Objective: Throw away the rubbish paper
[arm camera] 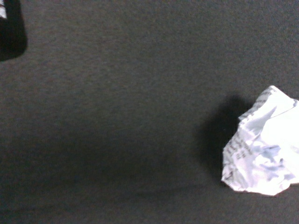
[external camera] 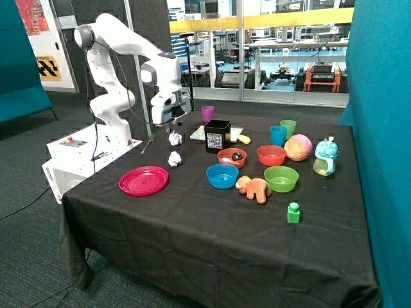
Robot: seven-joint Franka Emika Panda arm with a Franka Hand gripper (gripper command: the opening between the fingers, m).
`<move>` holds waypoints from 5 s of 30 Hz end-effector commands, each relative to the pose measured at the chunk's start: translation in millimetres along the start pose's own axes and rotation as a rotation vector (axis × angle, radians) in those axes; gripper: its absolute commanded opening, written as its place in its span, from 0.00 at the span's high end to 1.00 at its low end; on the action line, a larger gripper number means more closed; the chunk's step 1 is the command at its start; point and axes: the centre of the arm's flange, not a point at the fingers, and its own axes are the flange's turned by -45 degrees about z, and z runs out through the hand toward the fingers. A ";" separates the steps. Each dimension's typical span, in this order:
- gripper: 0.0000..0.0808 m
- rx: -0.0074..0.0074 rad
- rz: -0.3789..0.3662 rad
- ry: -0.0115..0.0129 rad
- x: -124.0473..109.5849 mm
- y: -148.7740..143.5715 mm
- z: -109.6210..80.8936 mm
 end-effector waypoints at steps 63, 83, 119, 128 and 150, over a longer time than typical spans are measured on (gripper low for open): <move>0.02 0.0023 -0.017 -0.0024 -1.5 44.7 107.1; 0.04 0.0023 -0.055 -0.0024 11.4 31.7 118.1; 1.00 0.0023 -0.073 -0.0024 12.6 25.9 127.2; 1.00 0.0023 -0.074 -0.0024 9.3 28.2 127.9; 1.00 0.0024 -0.124 -0.0023 15.6 13.4 90.0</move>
